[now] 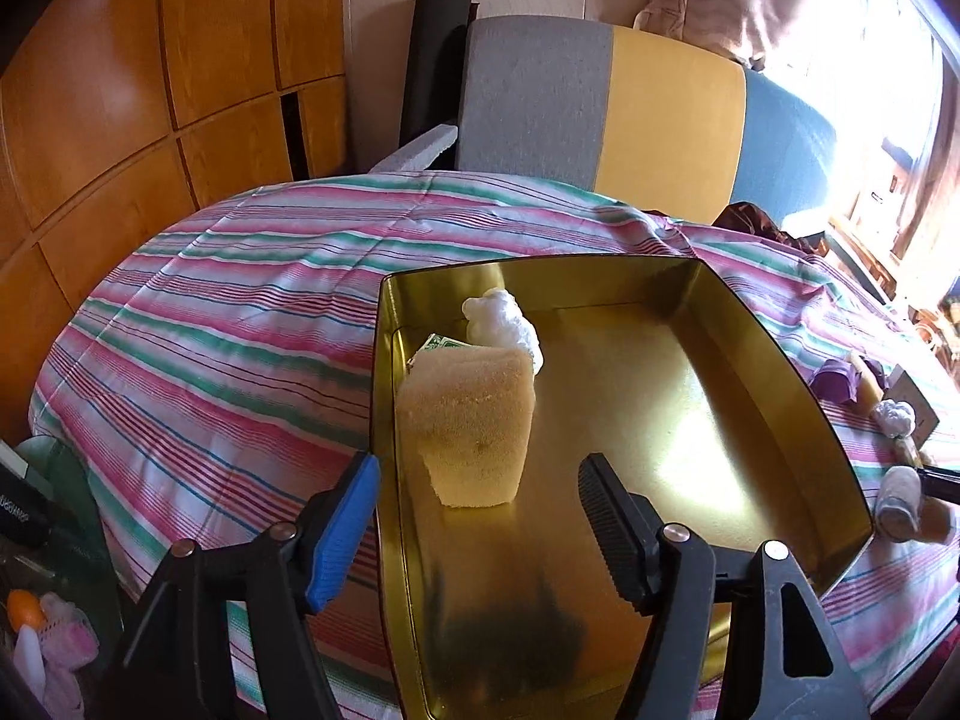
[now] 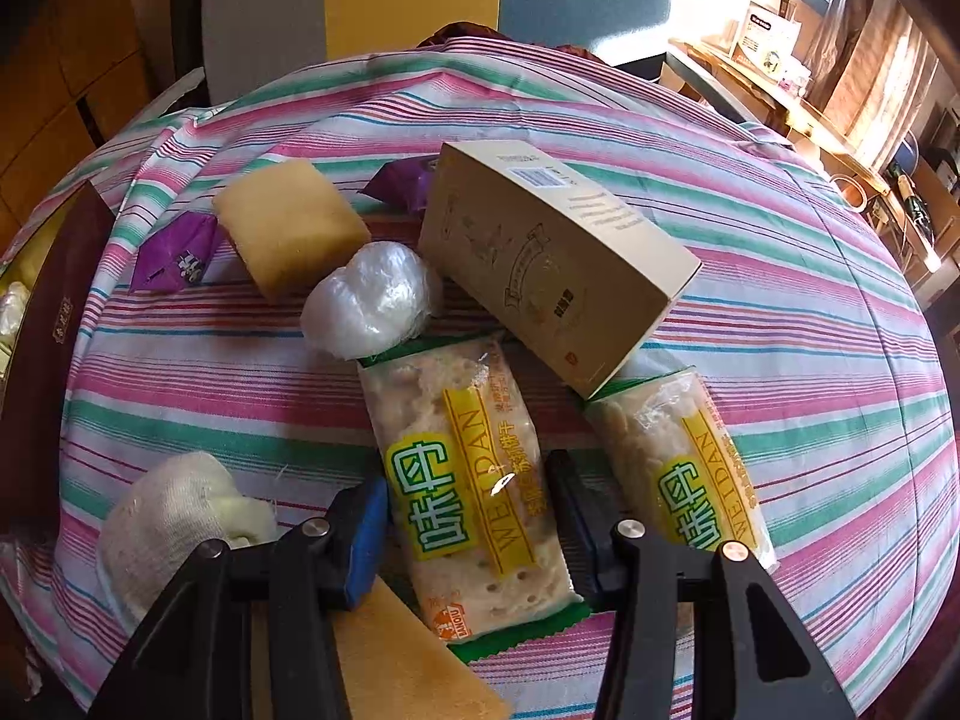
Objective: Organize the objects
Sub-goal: 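Lower the yellow sponge into the gold tray and open the left gripper, then grasp the WEIDAN biscuit packet with the right gripper and place it in the tray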
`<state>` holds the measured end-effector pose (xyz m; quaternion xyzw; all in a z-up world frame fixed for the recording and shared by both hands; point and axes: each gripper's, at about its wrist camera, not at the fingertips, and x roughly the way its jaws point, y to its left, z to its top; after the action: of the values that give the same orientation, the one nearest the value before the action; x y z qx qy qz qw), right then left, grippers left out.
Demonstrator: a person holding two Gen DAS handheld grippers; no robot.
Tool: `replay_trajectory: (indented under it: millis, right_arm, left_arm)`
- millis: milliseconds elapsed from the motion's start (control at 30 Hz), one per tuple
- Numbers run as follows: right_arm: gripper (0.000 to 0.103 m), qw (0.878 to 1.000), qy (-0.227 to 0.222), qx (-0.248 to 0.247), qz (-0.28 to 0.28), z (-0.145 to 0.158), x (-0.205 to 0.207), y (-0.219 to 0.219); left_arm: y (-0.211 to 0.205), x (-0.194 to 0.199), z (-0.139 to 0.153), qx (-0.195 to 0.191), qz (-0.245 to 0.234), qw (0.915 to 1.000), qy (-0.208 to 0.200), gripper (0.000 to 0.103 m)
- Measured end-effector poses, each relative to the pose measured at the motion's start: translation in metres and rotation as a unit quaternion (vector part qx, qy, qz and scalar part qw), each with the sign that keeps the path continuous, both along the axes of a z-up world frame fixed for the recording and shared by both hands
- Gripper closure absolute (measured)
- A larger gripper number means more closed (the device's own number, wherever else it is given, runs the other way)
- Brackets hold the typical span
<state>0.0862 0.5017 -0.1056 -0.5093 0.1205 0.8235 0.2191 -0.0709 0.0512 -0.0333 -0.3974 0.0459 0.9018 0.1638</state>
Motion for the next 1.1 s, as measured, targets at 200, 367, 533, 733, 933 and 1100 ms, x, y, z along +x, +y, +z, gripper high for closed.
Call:
replay_trajectory:
  millis: [200, 367, 533, 733, 933, 1100]
  right_arm:
    - [0.054, 0.999, 0.029, 0.006, -0.014, 0.024, 0.011, -0.002]
    - [0.054, 0.998, 0.056, 0.024, -0.024, 0.047, 0.019, -0.011]
    - [0.054, 0.996, 0.082, 0.012, -0.044, 0.061, 0.022, -0.012]
    - [0.054, 0.993, 0.117, -0.004, -0.026, 0.089, 0.017, -0.032]
    - [0.054, 0.990, 0.127, -0.027, 0.063, 0.105, -0.016, -0.099]
    - [0.054, 0.976, 0.132, -0.065, 0.161, 0.113, -0.056, -0.179]
  left_arm:
    - [-0.009, 0.015, 0.013, 0.028, -0.003, 0.9996, 0.008, 0.032]
    - [-0.013, 0.022, 0.014, 0.036, -0.007, 0.9993, 0.008, 0.031]
    - [-0.019, 0.026, 0.009, 0.047, -0.005, 0.9988, -0.005, 0.031]
    - [-0.024, 0.029, 0.007, 0.058, -0.006, 0.9983, -0.008, 0.029]
    - [-0.034, 0.032, 0.011, 0.066, 0.004, 0.9978, -0.004, 0.029]
    - [-0.050, 0.036, 0.017, 0.067, 0.018, 0.9976, 0.004, 0.029]
